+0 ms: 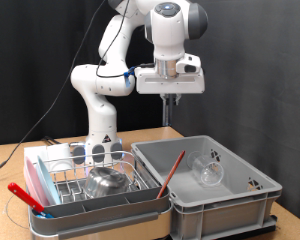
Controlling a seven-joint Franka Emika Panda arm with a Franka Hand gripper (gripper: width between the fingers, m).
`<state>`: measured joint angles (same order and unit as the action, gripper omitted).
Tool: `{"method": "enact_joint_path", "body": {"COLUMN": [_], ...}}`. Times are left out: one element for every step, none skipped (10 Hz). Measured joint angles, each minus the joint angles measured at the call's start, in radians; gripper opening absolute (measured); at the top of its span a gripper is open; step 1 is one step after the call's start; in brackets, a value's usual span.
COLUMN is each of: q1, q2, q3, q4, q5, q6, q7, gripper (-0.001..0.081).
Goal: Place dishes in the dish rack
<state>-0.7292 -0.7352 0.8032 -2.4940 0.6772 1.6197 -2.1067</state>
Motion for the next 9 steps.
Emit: {"method": "enact_joint_path", "body": {"q1": [-0.001,-0.001,-0.003,-0.003,-0.001,0.003,0.006,0.005,0.004], "q2": [0.0,-0.001,-0.001,-0.001,-0.001,-0.001,0.0,0.002,0.006], "q3": [-0.001,-0.004,-0.008,-0.011,-0.013,-0.016,-0.016,-0.013,-0.007], "q4": [0.0,-0.001,-0.004,-0.012,-0.024,-0.04,-0.057,-0.066,-0.068], "q5": [0.0,0.005,0.022,0.042,0.044,0.05,0.054,0.033,-0.005], "q6": [0.0,0.004,0.016,0.043,0.064,0.1,0.138,0.154,0.164], "q7": [0.0,0.0,0.0,-0.016,-0.081,-0.167,-0.248,-0.315,-0.37], "gripper": [0.0188,0.0188,0.0372,0.0505,0.0505,0.0706,0.0706,0.0778,0.0778]}}
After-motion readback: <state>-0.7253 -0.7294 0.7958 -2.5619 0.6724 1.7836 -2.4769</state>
